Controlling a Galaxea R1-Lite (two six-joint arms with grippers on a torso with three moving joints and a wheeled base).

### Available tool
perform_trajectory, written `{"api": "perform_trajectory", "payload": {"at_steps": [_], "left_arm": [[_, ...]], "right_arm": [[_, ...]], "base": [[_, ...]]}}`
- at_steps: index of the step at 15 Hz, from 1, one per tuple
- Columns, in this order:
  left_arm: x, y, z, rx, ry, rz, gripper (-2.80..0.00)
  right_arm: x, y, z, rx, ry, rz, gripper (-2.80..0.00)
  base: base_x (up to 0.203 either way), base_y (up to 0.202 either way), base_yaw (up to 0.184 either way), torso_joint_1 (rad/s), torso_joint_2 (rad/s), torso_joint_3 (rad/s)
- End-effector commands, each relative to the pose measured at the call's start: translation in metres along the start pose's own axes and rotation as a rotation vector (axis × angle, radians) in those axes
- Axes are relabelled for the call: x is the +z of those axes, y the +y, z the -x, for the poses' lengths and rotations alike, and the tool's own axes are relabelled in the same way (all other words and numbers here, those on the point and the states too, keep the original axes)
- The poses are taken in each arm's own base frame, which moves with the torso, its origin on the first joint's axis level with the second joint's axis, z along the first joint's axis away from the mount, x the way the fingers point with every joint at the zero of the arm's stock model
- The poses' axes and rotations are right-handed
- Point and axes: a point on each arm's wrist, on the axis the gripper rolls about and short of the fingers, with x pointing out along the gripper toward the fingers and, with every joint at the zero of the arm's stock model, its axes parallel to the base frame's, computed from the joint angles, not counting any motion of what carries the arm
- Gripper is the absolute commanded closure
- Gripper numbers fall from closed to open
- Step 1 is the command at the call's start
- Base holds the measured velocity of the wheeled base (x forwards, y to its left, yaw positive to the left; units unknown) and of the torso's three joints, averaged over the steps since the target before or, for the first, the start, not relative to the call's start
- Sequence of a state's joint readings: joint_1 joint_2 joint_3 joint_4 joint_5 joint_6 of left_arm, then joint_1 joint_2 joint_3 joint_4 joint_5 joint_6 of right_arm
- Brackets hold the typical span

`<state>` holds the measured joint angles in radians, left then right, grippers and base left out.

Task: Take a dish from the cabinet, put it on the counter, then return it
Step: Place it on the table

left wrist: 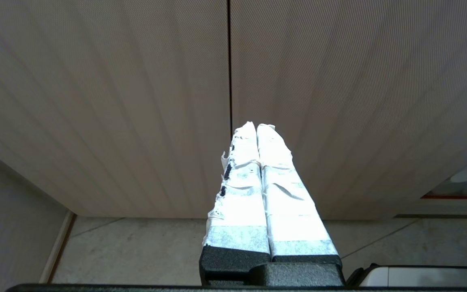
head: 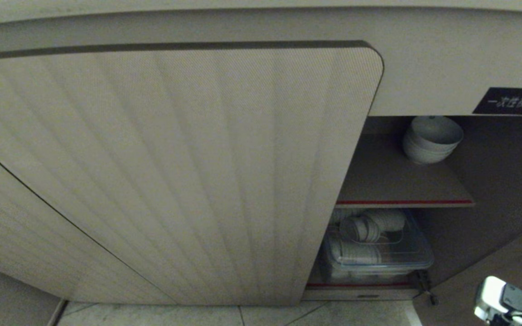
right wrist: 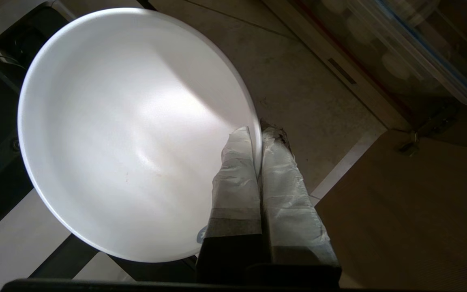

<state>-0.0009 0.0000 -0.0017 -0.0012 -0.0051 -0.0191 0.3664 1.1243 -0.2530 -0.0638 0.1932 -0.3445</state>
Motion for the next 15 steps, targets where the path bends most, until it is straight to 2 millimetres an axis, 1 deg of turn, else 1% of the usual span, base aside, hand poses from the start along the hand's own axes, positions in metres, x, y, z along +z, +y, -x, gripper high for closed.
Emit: {"api": "perform_trajectory", "payload": {"at_steps": [1,15], "left_arm": [[0.0000,0.0000,0.0000,0.000,0.000,0.001,0.00],[0.0000,0.0000,0.0000,0.000,0.000,0.001,0.00]], "right_arm": [[0.0005,0.0012,-0.0005,0.010,-0.001,0.010,0.00],[0.0003,0.0030,-0.0012,0.022,0.000,0.017,0.00]], "base": [[0.000,0.000,0.000,0.000,0.00,0.000],[0.000,0.000,0.000,0.000,0.00,0.000]]}}
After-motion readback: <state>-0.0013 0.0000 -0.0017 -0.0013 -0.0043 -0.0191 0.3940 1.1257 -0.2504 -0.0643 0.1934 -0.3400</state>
